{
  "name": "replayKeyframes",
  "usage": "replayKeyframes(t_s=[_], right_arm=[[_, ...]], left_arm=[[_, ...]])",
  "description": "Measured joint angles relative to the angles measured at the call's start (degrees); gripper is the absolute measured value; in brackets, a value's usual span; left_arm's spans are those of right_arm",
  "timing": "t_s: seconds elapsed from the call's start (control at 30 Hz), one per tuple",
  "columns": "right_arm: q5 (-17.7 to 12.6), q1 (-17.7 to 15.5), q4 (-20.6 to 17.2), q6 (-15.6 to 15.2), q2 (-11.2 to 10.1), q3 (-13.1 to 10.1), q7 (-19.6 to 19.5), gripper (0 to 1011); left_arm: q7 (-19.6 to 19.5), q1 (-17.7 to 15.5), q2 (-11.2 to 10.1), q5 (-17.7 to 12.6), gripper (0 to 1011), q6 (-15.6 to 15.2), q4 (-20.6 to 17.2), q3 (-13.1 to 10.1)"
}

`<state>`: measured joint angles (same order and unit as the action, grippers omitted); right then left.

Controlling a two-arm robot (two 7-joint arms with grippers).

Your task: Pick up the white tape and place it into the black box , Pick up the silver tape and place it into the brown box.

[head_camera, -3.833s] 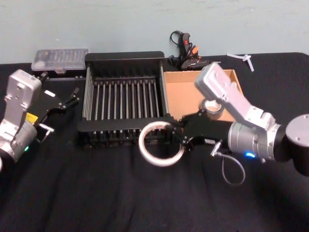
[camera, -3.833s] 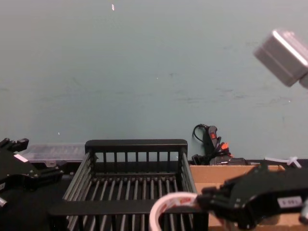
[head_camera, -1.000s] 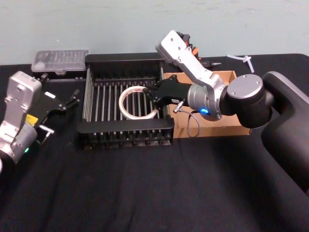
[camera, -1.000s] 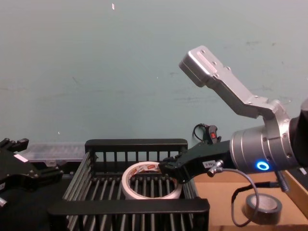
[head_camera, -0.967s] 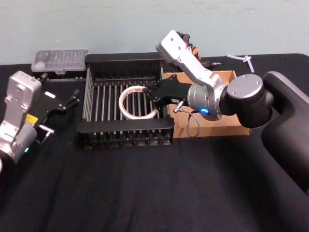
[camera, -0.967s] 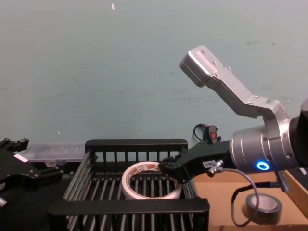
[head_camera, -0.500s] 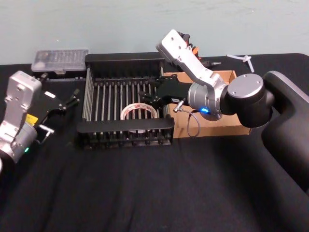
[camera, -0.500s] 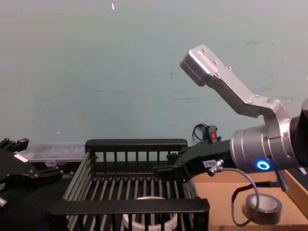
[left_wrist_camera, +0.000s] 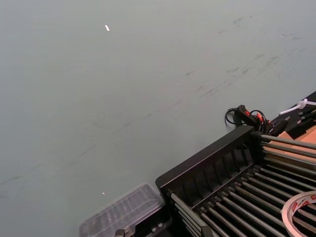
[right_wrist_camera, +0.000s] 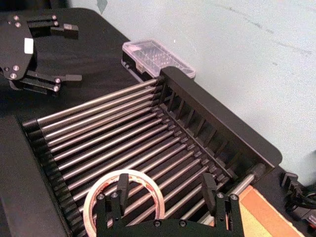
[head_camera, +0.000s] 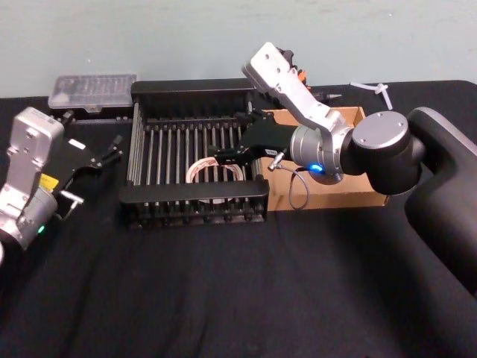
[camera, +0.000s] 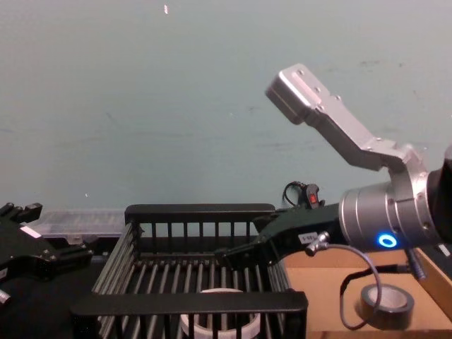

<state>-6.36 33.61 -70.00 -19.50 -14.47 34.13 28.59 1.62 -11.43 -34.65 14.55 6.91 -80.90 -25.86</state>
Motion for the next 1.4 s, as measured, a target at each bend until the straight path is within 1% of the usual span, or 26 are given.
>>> replayKeyframes(t_s=[0.07, 0.13, 0.27, 0.4, 0.43, 0.5, 0.53, 0.6, 0.63, 0.7, 0.73, 0.83, 0.93, 1.03, 1.17, 1.3, 1.4], right_arm=[[-0.32, -0.23, -0.74, 0.00, -0.18, -0.43, 0.20, 983], [-0.45, -0.39, -1.28, -0.01, -0.34, -0.63, 0.24, 1003], [-0.69, -1.06, -3.17, -0.01, -0.84, -1.23, -0.02, 1000], [-0.80, -2.15, -5.87, 0.17, -1.61, -2.19, -1.06, 1000], [-0.88, -2.78, -7.24, 0.29, -2.06, -2.78, -1.65, 1000], [-0.98, -3.54, -8.69, 0.32, -2.59, -3.38, -2.21, 1000], [-1.06, -4.29, -10.07, 0.32, -3.13, -3.94, -2.74, 1000], [-1.07, -5.18, -11.55, 0.32, -3.75, -4.54, -3.28, 1000], [-1.09, -6.16, -13.03, 0.28, -4.42, -5.24, -3.86, 1000], [-1.08, -7.19, -14.46, 0.24, -5.06, -5.90, -4.45, 1000], [-1.07, -8.35, -16.00, 0.21, -5.72, -6.66, -5.12, 1000], [-1.05, -10.03, -18.04, 0.19, -6.59, -7.84, -6.10, 1000], [-0.91, -12.84, -20.92, 0.35, -7.87, -9.77, -7.38, 1000], [-0.58, -14.53, -22.43, 0.53, -8.54, -10.76, -8.19, 1000], [0.32, -17.94, -24.78, 1.25, -9.70, -12.76, -9.69, 1000], [1.06, -20.65, -26.20, 1.99, -10.47, -14.25, -10.85, 1000], [1.56, -22.23, -26.85, 2.43, -10.83, -14.94, -11.45, 1000]], left_arm=[[0.00, 0.00, 0.00, 0.00, 1002, 0.00, 0.00, 0.00], [0.00, 0.00, 0.00, 0.00, 1002, 0.00, 0.00, 0.00], [0.00, 0.00, 0.00, 0.00, 1002, 0.00, 0.00, 0.00], [0.00, 0.00, 0.00, 0.00, 1001, 0.00, 0.00, 0.00], [0.00, 0.00, 0.00, 0.00, 1001, 0.00, 0.00, 0.00], [0.00, 0.00, 0.00, 0.00, 1002, 0.00, 0.00, 0.00], [0.00, 0.00, 0.00, 0.00, 1001, 0.00, 0.00, 0.00], [0.00, 0.00, 0.00, 0.00, 1001, 0.00, 0.00, 0.00], [0.00, 0.00, 0.00, 0.00, 1001, 0.00, 0.00, 0.00], [0.00, 0.00, 0.00, 0.00, 1002, 0.00, 0.00, 0.00], [0.00, 0.00, 0.00, 0.00, 1001, 0.00, 0.00, 0.00], [0.00, 0.00, 0.00, 0.00, 1002, 0.00, 0.00, 0.00], [0.00, 0.00, 0.00, 0.00, 1001, 0.00, 0.00, 0.00], [0.00, 0.00, 0.00, 0.00, 1001, 0.00, 0.00, 0.00], [0.00, 0.00, 0.00, 0.00, 1001, 0.00, 0.00, 0.00], [0.00, -0.01, 0.00, 0.00, 1002, 0.00, 0.00, 0.00], [0.00, 0.00, 0.00, 0.00, 1002, 0.00, 0.00, 0.00]])
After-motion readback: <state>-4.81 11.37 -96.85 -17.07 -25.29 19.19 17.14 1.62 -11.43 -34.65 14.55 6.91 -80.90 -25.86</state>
